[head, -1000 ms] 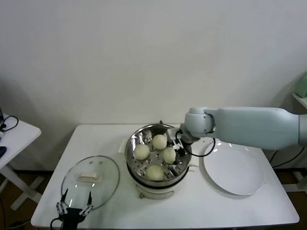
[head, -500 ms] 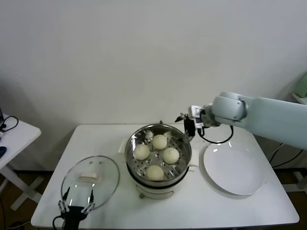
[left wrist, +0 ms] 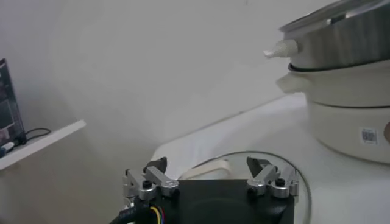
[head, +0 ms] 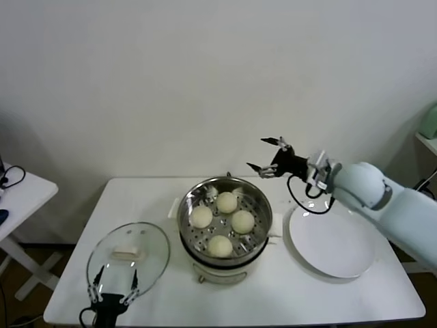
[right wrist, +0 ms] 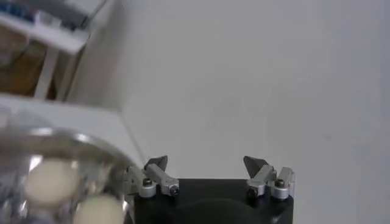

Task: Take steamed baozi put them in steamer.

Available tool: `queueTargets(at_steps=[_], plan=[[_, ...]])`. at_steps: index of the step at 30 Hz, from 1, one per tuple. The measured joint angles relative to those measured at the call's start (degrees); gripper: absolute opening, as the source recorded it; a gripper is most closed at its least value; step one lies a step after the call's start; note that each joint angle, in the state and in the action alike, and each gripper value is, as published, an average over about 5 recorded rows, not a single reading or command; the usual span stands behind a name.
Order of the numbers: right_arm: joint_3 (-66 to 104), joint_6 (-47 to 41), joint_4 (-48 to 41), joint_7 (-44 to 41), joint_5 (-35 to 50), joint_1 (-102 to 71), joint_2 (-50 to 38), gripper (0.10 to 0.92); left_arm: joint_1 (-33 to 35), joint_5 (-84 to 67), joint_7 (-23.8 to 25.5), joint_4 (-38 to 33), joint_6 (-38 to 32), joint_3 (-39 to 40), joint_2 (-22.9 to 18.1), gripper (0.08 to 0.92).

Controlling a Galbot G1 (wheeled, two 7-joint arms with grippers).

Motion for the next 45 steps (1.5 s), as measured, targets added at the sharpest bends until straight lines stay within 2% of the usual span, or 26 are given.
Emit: queueTargets(at_steps=[10,21,30,45], plan=[[34.04,16.49,0.1,1.21,-1.61,-38.09,13.73,0.823,0.19,-0.25,-0.16,-0.08,-0.67,0.63,-0.03,0.823],[48.02,33.77,-0.76,1.24,-3.75,-71.8,27.06,0.823,0.6,-1.75,-0.25,-1.07,-0.91,0.99,0.42,0.823],[50.65,40.62,-1.16,1.92,-5.62,-82.9,33.52,0.823,0.57,-2.57,-0.15,-1.46,-0.75,1.02,0.54,0.823],[51.85,44.18,-1.09,2.48,-7.31,-88.04,37.85,0.823,0.28,-2.65,-0.07,-1.43,-0.8,1.53,0.21,0.823]])
